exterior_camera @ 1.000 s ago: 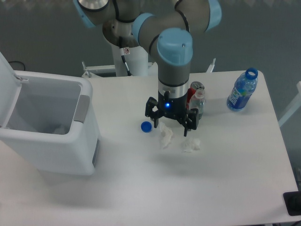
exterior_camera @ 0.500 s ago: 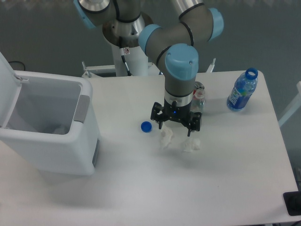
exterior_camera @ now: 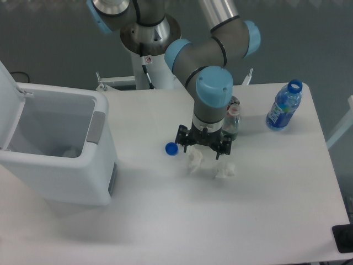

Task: Pick up the paper ball
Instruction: 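Align the gripper over the paper ball beside the blue cap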

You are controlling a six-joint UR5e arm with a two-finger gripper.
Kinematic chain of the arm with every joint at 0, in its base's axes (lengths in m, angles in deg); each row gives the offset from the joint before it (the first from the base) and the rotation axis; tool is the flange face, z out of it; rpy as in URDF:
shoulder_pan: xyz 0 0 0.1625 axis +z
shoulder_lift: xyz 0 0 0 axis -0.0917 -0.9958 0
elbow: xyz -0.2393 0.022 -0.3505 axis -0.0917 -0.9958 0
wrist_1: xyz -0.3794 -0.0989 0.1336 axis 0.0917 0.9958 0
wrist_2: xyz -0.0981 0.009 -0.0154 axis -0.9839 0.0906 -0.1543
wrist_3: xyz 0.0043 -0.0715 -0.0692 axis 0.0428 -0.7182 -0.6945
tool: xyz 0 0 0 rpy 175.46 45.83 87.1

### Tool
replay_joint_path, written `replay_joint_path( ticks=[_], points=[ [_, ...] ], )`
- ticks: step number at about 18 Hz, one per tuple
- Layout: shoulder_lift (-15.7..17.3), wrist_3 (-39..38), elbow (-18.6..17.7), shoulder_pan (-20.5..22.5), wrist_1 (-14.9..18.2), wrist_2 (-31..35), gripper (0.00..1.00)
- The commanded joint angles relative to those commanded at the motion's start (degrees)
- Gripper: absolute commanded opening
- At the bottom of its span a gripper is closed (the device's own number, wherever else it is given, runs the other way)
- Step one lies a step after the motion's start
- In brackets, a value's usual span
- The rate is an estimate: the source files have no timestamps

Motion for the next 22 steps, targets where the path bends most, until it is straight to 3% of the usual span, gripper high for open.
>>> replay_joint_path(
  ticks=[7,10,22],
  points=[
    [-1.05,0.0,-1.23,-0.09,0.35,0.35,1.0],
    [-1.76,-0.26,-2.37,-0.44,0.26,3.77,1.0],
    [-2.55,-0.53,-2.99,-1.23,0.26,3.87,1.0]
  ],
)
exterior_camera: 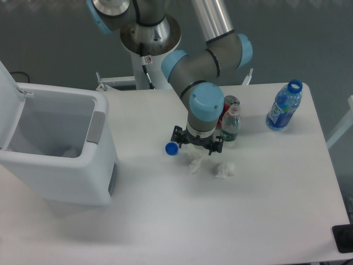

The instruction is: Pick up the paper ball

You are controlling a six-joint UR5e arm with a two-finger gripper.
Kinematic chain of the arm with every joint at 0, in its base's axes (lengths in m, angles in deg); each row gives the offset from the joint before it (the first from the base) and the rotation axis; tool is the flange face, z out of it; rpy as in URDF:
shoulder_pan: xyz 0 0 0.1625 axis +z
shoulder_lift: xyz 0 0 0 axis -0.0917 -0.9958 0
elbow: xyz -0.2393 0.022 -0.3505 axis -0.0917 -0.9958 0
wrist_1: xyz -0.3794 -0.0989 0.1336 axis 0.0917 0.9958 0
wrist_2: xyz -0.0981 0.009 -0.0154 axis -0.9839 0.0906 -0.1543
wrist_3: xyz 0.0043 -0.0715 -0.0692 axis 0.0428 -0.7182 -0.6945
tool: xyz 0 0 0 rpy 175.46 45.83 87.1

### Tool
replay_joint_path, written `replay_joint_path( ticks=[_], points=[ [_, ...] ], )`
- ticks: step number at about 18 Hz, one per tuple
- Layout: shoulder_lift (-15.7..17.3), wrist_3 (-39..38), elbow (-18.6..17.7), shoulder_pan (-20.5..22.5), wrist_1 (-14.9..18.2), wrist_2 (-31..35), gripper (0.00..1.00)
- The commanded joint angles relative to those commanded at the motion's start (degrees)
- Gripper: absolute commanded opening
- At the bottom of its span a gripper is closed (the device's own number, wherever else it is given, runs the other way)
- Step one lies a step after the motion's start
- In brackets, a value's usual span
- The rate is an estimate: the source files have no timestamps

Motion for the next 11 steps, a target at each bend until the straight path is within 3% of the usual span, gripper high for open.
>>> replay_joint_path(
  ticks=[7,11],
  points=[
    [-0.79,0.53,-0.79,-0.44,-0.09,0.18,1.0],
    [-0.7,0.53,-0.79,-0.44,-0.09,0.44,0.81]
  ],
)
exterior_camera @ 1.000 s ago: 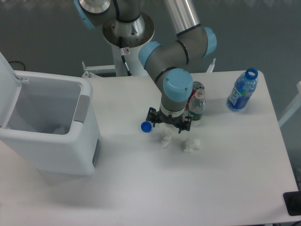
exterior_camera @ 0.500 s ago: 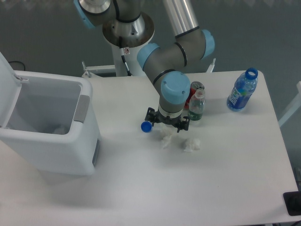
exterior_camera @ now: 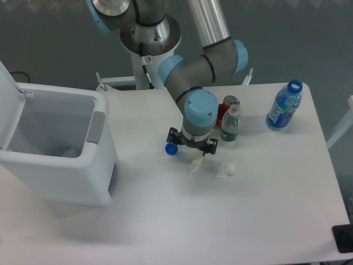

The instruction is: Pick up the paper ball

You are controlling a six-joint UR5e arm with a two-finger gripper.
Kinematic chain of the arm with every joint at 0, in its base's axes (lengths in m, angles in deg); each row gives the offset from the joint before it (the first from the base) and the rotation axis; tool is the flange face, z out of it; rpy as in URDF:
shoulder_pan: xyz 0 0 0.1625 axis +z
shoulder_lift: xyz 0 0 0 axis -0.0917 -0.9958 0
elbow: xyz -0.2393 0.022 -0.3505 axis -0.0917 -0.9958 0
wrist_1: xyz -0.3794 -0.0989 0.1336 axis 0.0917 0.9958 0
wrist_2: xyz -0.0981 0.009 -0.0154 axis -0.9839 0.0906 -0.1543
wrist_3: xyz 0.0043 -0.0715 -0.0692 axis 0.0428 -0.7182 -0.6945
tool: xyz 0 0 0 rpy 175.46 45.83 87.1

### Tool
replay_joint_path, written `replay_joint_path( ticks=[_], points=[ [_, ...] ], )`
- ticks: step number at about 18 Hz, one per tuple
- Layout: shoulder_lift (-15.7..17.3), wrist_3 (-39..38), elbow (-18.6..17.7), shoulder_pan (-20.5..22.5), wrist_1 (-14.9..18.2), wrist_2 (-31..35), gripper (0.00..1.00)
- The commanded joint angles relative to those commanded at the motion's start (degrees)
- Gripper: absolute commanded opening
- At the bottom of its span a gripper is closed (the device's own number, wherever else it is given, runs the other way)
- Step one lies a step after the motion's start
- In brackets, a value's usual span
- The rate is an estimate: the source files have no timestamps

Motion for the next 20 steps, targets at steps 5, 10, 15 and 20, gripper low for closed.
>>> replay_joint_path(
  ticks=[5,10,15,20],
  points=[
    [0.0,0.0,0.18,0.0,0.0,0.09,0.26],
    [0.26,0.0,1.05,-0.09,0.0,0.09,0.01],
    [0.7,-0.09,3.16,-0.17,0.09,0.53,0.0],
    [2.46,0.18,8.07,-2.02,0.26,-1.14,0.0]
  ],
)
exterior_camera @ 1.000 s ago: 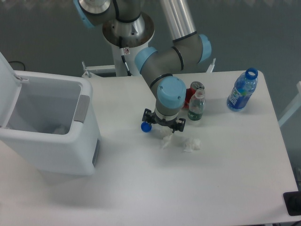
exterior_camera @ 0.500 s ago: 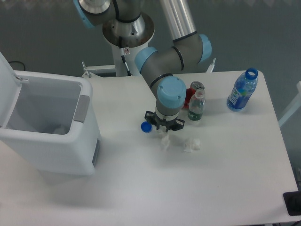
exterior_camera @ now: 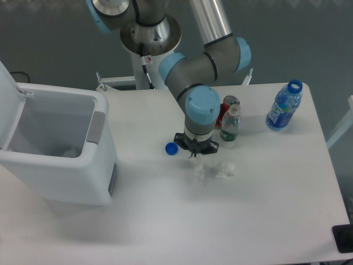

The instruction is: Pick up the paper ball

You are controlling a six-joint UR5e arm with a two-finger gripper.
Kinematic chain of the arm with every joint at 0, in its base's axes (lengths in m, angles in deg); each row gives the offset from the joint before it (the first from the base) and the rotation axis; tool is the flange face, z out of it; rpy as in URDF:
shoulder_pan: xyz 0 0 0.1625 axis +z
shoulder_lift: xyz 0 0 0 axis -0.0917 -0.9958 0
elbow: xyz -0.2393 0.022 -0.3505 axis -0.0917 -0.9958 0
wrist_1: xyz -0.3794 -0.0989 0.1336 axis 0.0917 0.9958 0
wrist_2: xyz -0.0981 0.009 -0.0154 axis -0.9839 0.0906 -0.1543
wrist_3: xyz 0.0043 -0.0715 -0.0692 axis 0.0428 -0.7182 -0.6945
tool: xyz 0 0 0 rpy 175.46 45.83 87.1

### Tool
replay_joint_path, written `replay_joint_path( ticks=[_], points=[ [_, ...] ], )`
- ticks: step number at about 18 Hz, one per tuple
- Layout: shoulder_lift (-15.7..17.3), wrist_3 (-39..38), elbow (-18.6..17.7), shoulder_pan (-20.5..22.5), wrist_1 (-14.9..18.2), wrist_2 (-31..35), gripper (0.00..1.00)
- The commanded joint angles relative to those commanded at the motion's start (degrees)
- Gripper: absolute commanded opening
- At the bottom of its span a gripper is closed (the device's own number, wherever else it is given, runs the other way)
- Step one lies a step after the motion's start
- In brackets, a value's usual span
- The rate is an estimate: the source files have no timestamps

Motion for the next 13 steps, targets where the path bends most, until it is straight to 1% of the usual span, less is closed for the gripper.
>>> replay_joint_path(
  ticks=[2,4,6,7,10,12,13],
  points=[
    [0.88,-0.7,1.76,-1.67,0.0,-0.53,0.0],
    [2.19,-0.36,2.56,-2.2,-0.17,-0.79,0.0],
    [3.86,0.35,3.09,-2.47,-0.26,-2.63,0.0],
    [5.17,2.0,2.92,-2.55,-0.26,-2.99,0.0],
    [9.22,10.61,1.51,-2.03,0.0,-4.57,0.0],
    [12.03,14.4,0.37,-1.15,0.09,-6.85,0.0],
    [12.83,15.98,0.19,-1.06,0.7,-7.12,0.0]
  ],
)
